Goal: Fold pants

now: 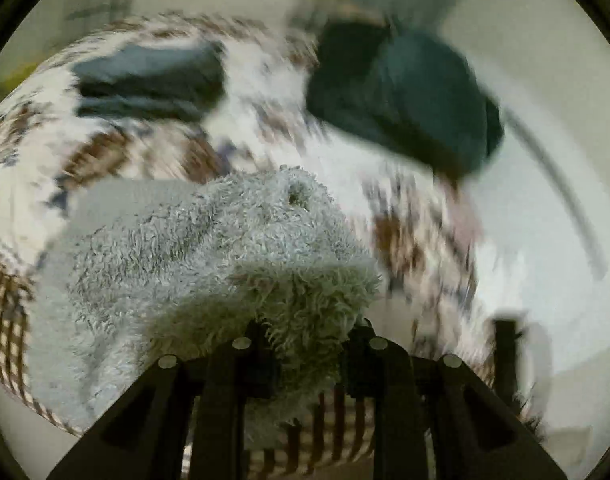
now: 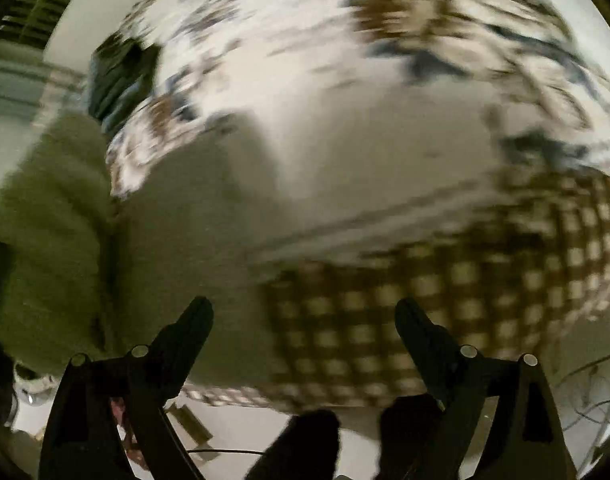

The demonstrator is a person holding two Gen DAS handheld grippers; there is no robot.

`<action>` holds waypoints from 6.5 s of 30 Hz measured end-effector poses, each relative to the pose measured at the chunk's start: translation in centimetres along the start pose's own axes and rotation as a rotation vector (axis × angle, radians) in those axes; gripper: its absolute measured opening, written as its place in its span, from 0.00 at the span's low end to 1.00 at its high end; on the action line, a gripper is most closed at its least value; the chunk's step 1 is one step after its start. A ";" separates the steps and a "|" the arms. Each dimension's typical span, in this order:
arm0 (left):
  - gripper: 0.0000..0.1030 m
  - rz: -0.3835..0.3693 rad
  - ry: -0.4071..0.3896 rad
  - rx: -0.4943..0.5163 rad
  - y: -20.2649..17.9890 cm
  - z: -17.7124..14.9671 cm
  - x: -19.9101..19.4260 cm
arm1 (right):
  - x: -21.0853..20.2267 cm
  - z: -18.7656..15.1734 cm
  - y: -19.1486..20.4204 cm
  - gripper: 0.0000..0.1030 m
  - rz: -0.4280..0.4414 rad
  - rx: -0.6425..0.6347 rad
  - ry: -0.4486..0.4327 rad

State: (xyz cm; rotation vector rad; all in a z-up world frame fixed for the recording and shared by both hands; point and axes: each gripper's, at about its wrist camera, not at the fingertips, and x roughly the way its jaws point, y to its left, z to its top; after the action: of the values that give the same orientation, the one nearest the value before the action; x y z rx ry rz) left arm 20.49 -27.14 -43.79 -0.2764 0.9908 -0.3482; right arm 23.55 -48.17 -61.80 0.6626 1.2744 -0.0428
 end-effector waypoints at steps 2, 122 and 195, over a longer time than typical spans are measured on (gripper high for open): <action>0.26 0.022 0.099 0.047 -1.8 -1.5 2.8 | -1.2 0.5 -3.4 0.92 -0.029 0.025 -0.008; 0.49 -0.322 0.270 -0.274 21.1 7.2 -2.0 | 7.1 -8.9 7.7 0.38 0.575 0.220 0.055; 0.90 0.351 -0.297 0.148 19.1 35.2 -25.7 | -28.2 3.2 50.9 1.00 -0.220 -0.405 -0.650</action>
State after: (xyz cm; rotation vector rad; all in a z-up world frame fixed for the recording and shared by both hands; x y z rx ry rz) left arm 40.62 3.14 -13.07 -0.0151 0.6997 -0.0560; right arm 36.84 -17.41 -14.13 0.1280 0.6875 -0.1630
